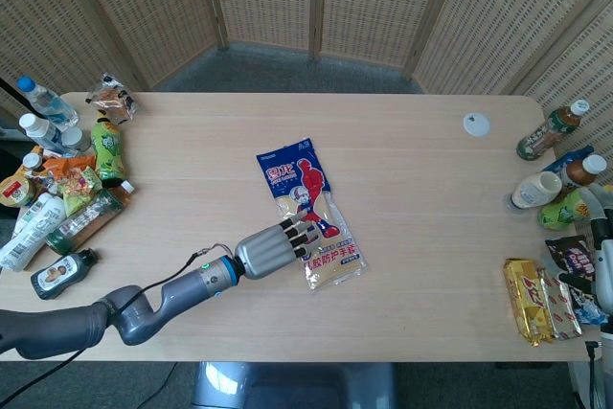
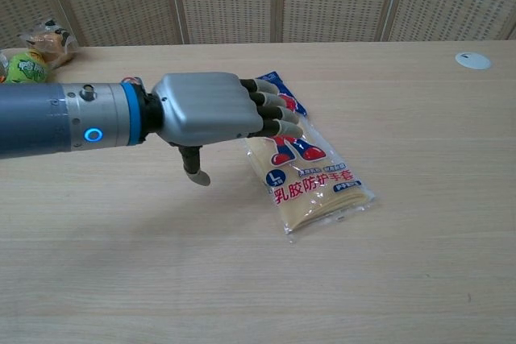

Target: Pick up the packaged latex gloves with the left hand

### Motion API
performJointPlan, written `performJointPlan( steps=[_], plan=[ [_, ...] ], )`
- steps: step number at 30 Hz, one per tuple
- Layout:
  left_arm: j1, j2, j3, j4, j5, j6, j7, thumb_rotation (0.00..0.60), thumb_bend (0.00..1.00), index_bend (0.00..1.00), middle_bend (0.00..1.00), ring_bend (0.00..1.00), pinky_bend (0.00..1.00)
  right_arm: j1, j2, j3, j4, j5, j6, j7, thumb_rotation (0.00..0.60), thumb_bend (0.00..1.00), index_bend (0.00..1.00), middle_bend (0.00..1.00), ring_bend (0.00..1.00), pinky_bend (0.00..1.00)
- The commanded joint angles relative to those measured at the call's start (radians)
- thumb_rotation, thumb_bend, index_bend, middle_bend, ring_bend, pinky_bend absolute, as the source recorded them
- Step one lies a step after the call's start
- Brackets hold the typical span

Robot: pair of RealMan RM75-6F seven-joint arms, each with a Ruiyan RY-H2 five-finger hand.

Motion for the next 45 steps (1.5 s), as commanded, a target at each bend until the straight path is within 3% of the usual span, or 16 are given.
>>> performJointPlan(
  steps=[1, 9, 17, 28, 36, 45],
  plan=[
    [-0.032, -0.054, -0.018, 0.02, -0.089, -0.04, 0.089, 0.6, 0.0, 0.0, 0.0, 0.0, 0.0, 0.0, 0.002, 0.001, 0.0, 0.002, -0.001, 0.003, 0.6, 0.15, 0.08, 0.04, 0.0, 0.13],
    [-0.086, -0.13, -0.038, 0.049, -0.305, -0.034, 0.285, 0.6, 0.0, 0.0, 0.0, 0.0, 0.0, -0.002, 0.009, 0.009, 0.002, 0.016, -0.003, 0.023, 0.6, 0.15, 0.09, 0.04, 0.0, 0.13],
    [-0.159, -0.208, -0.007, 0.084, -0.518, 0.014, 0.437, 0.6, 0.0, 0.0, 0.0, 0.0, 0.0, -0.003, 0.014, 0.015, 0.003, 0.027, -0.01, 0.039, 0.6, 0.15, 0.08, 0.04, 0.0, 0.13],
    [-0.229, -0.285, 0.052, 0.115, -0.736, 0.101, 0.532, 0.6, 0.0, 0.0, 0.0, 0.0, 0.0, -0.005, 0.02, 0.018, 0.002, 0.031, -0.01, 0.056, 0.6, 0.15, 0.08, 0.04, 0.0, 0.13],
    [-0.265, -0.288, 0.085, 0.065, -0.906, 0.169, 0.587, 0.6, 0.0, 0.0, 0.0, 0.0, 0.0, -0.007, 0.021, 0.018, -0.003, 0.029, -0.006, 0.054, 0.6, 0.15, 0.08, 0.04, 0.0, 0.13],
    [-0.303, -0.213, 0.125, -0.067, -1.054, 0.248, 0.63, 0.6, 0.0, 0.0, 0.0, 0.0, 0.0, -0.012, 0.022, 0.02, -0.011, 0.03, 0.003, 0.054, 0.6, 0.15, 0.08, 0.04, 0.0, 0.13]
  ],
)
